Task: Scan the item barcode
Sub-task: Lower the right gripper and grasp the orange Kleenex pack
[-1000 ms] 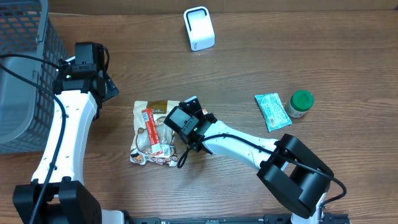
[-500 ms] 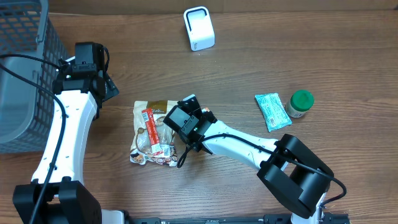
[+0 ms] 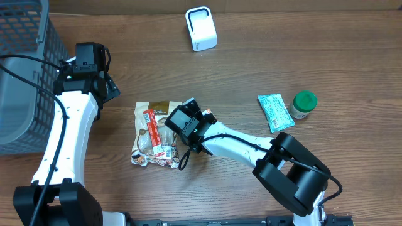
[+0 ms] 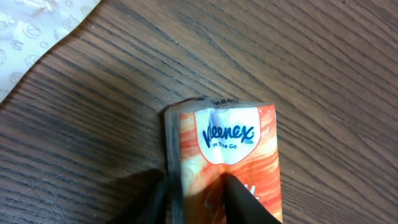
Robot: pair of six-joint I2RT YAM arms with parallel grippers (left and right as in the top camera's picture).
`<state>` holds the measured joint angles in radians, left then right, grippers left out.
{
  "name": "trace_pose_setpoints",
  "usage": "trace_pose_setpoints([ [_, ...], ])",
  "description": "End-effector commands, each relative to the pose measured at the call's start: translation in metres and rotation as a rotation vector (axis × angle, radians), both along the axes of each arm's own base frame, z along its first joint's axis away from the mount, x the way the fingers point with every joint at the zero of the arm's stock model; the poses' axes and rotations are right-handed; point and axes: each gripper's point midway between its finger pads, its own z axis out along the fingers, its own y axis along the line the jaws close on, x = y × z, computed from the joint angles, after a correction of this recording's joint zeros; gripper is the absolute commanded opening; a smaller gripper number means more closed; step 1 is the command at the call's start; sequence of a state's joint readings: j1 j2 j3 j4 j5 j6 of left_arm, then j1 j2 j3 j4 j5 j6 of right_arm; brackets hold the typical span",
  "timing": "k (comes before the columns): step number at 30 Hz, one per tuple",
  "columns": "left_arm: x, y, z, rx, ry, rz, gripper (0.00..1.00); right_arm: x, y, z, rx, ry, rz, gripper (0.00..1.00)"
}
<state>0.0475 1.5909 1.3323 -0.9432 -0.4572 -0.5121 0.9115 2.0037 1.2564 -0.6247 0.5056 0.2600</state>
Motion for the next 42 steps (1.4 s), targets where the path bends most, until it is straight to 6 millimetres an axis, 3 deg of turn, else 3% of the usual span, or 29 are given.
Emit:
trace_pose_setpoints([
  [1, 0.0040, 0.0013, 0.0052, 0.019, -0.005, -0.013, 1.00, 0.0000, 0.0023, -0.0016, 0.001, 0.004, 0.006, 0.30],
  [5, 0.0040, 0.0013, 0.0052, 0.019, -0.005, -0.013, 1.00, 0.0006, 0.0006, -0.0018, -0.001, 0.006, 0.002, 0.26],
  [12, 0.0040, 0.0013, 0.0052, 0.019, -0.005, -0.013, 1.00, 0.0008, -0.0013, -0.0021, -0.005, 0.010, -0.002, 0.08],
  [42, 0.0040, 0.0013, 0.0052, 0.019, -0.005, -0.013, 1.00, 0.0006, -0.0017, -0.0013, -0.005, 0.011, -0.006, 0.03],
])
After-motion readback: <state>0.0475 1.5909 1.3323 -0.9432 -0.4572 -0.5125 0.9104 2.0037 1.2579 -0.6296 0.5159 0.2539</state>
